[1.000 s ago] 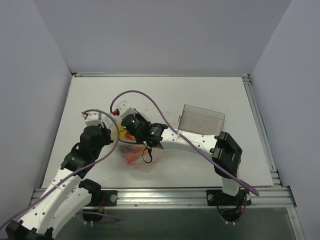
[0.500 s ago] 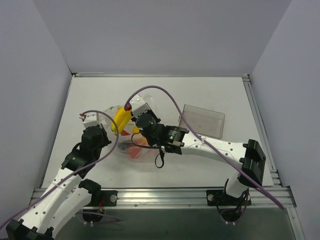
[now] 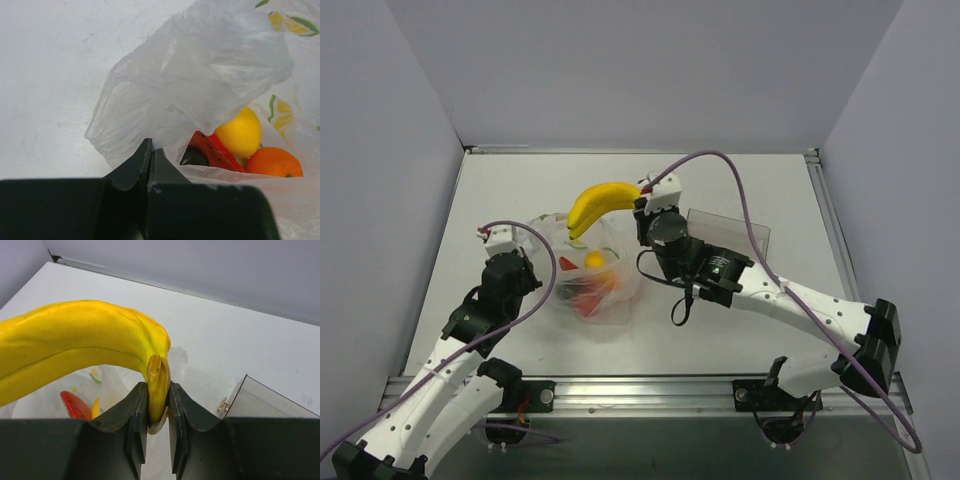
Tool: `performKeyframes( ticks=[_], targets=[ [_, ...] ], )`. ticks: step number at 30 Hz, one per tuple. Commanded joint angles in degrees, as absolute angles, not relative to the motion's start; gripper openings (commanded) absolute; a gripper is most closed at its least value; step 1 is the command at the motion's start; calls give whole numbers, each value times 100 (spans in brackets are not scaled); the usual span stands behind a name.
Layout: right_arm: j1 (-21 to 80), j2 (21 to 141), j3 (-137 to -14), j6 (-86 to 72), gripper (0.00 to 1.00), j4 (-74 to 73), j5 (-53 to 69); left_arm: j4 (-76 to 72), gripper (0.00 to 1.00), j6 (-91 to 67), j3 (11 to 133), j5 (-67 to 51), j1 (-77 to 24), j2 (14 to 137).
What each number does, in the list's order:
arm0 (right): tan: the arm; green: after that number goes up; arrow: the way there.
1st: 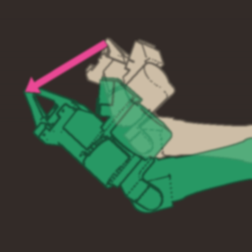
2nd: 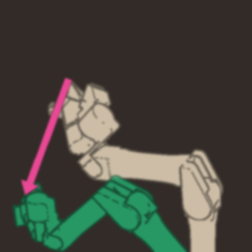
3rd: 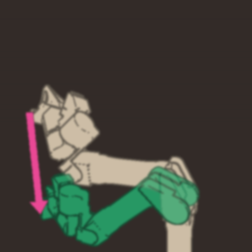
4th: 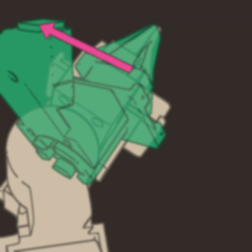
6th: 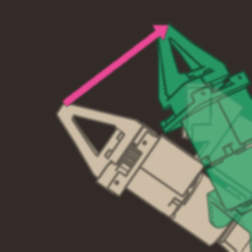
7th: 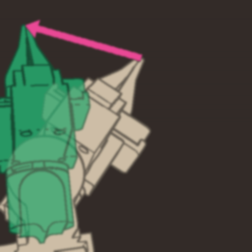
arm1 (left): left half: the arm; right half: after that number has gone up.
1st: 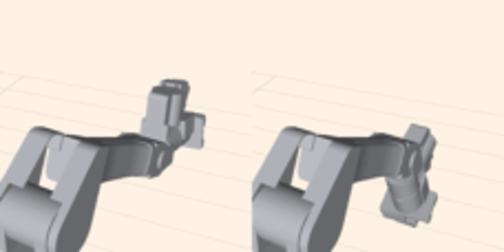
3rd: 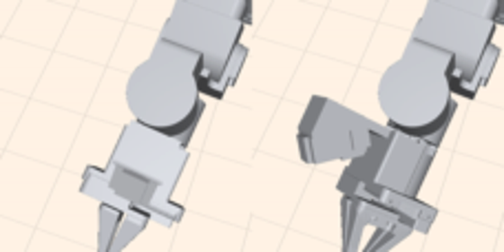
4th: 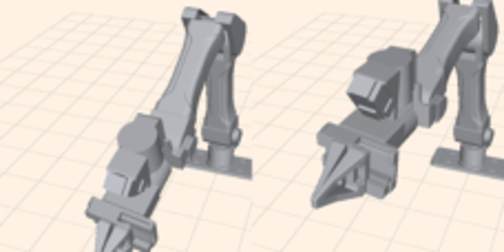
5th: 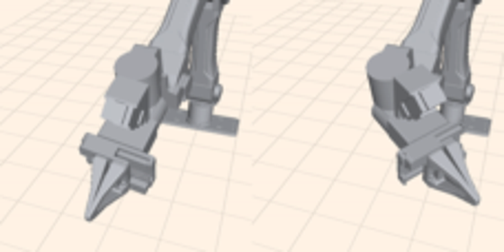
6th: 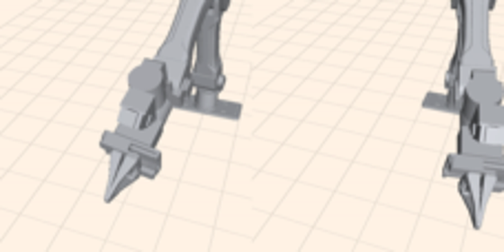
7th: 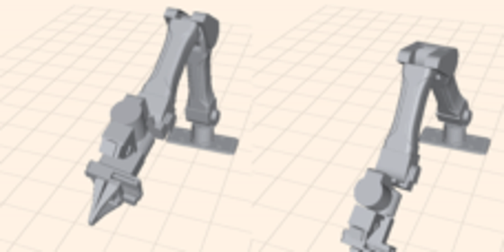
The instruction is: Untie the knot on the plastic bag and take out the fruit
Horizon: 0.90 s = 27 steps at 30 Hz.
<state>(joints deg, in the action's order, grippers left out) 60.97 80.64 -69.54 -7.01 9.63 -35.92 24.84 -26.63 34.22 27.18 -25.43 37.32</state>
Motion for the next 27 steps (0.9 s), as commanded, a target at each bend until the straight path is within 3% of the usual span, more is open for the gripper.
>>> performKeyframes(
  ticks=[1, 14, 20, 27],
  targets=[
    [5801, 7191, -6812, -1213, 0, 1459, -3604, 2294, 0, -2663, 3489, 2637, -2514, 3814],
    [3781, 5494, -4449, -1344, 0, 853, -3762, 2233, 0, -2637, 3507, 2408, -2487, 3964],
    [2621, 5800, -3973, -1775, 0, 686, -3034, 2197, 0, -2619, 3498, 2355, -2487, 3981],
    [2066, 6723, -4016, -1810, 0, 852, -2690, 2153, 0, -2593, 3472, 2312, -2470, 3964]
  ],
)
